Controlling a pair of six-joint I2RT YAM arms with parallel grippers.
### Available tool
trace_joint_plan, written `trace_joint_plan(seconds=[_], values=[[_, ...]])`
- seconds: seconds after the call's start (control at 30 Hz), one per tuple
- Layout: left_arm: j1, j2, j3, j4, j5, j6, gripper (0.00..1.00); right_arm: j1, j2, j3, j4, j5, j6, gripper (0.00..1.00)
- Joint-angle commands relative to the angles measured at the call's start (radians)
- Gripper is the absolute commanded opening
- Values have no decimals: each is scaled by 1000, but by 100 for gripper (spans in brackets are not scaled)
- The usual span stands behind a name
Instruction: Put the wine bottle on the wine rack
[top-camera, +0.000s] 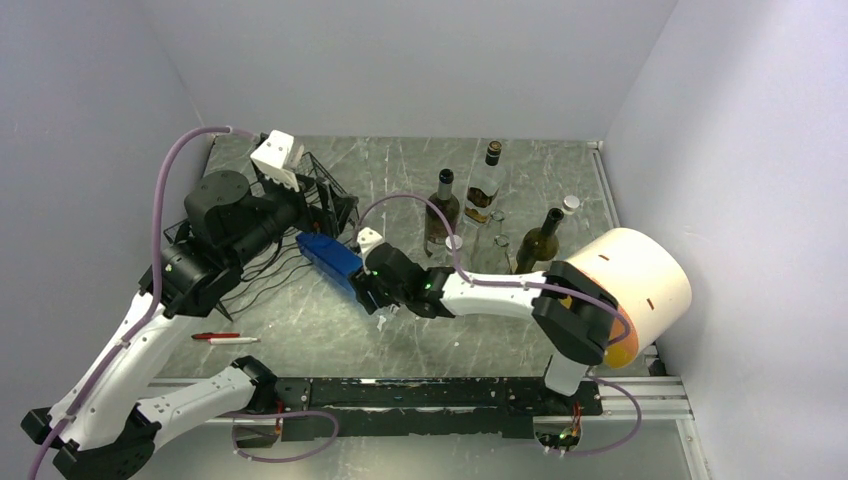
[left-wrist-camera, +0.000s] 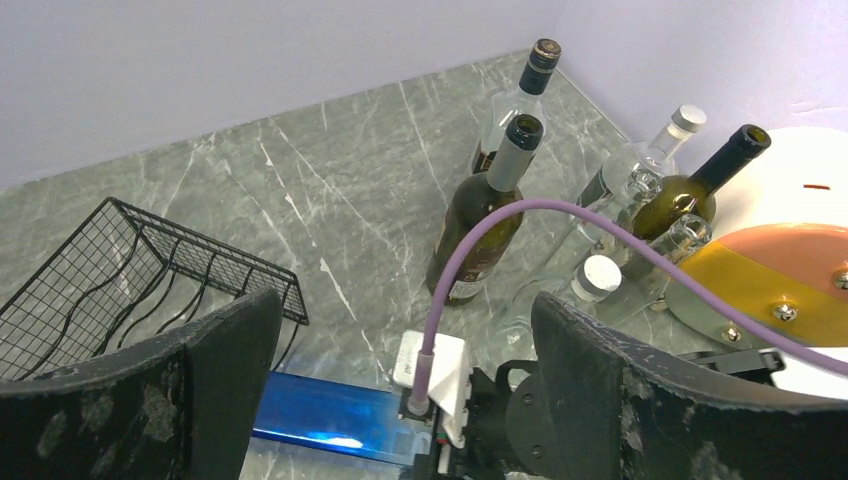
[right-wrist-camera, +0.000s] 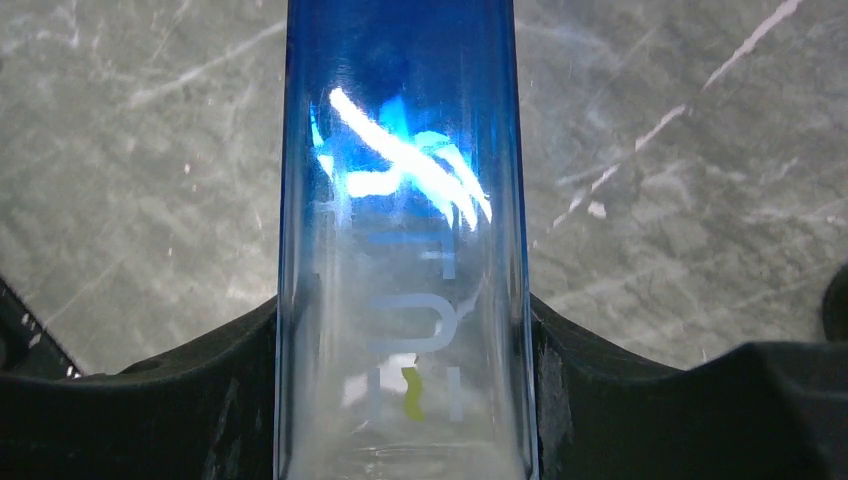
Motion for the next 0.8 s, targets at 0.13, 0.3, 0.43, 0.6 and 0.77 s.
trace_joint_plan(seconds=[0.13,0.3,0.43,0.6,0.77], values=[[-1,35,30,-29,23,19,99,2,90,121,444,167,24,0],[-1,49,48,-52,13,15,99,-12,183,211,468,205,24,0],[-1,41,57,-64,-26,22,99,-40,253,285,441,184,16,0],[-1,23,55,-60,-99,28,99,-87,308,376,365,123,22,0],[-1,24,63,-64,-106,33,99,-105,362,441,316,127,3,0]])
